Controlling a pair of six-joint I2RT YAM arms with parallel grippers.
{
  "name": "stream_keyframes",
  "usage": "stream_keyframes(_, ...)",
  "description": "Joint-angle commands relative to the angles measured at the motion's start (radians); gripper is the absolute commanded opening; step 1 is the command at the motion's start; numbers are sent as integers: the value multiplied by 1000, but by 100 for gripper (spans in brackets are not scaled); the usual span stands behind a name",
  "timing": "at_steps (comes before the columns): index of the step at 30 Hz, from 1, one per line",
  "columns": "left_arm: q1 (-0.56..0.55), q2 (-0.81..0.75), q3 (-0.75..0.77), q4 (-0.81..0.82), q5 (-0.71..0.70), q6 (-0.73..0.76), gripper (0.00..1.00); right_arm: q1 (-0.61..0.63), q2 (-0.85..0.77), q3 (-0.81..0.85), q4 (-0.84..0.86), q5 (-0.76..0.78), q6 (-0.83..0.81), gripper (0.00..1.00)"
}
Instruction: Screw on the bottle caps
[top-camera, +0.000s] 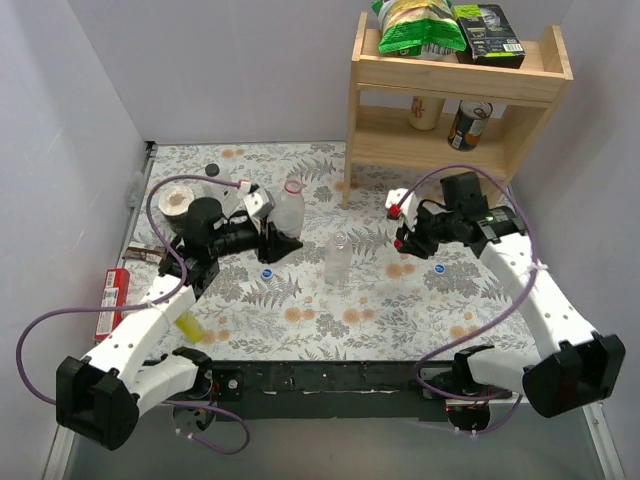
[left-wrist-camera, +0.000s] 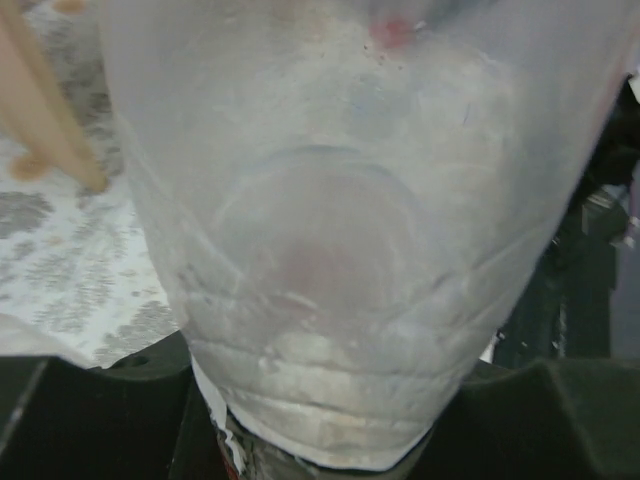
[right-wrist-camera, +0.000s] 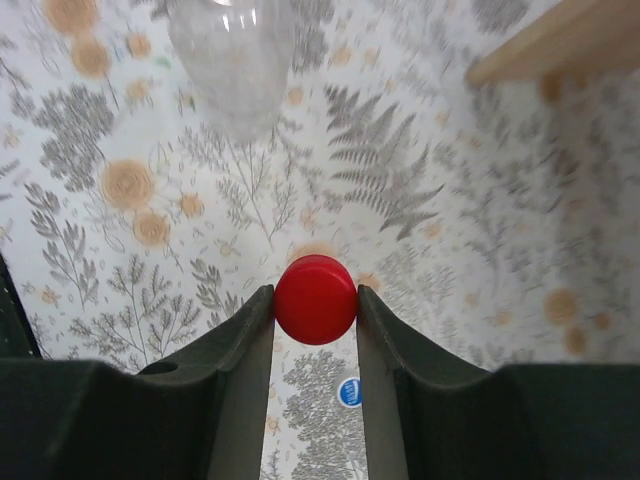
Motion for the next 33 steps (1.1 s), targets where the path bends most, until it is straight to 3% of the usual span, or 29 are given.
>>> stream_keyframes(1, -83, -62, -116, 45, 46, 19, 0, -1, -74, 185, -194, -128, 85, 33)
stream_keyframes(6, -195, -79, -202, 161, -8, 5, 0, 16, -16, 352, -226, -208, 192, 32)
stream_keyframes(10, -206, -134, -334, 278, 35, 11, 0, 140, 67, 537, -268, -182, 245, 31)
stream_keyframes(17, -209, -162, -503, 370, 78, 141, 0, 353, 218, 764, -388, -192, 153, 33)
stream_keyframes(22, -209, -116, -515, 378, 89, 154, 0, 543, 250, 777, -422, -187, 105, 33)
stream_keyframes(25, -209, -107, -509, 364, 64, 161, 0, 595, 258, 762, -396, -144, 102, 33)
stream_keyframes(33, -217, -128, -492, 295, 38, 233, 0, 619, 281, 752, -333, -87, 120, 33)
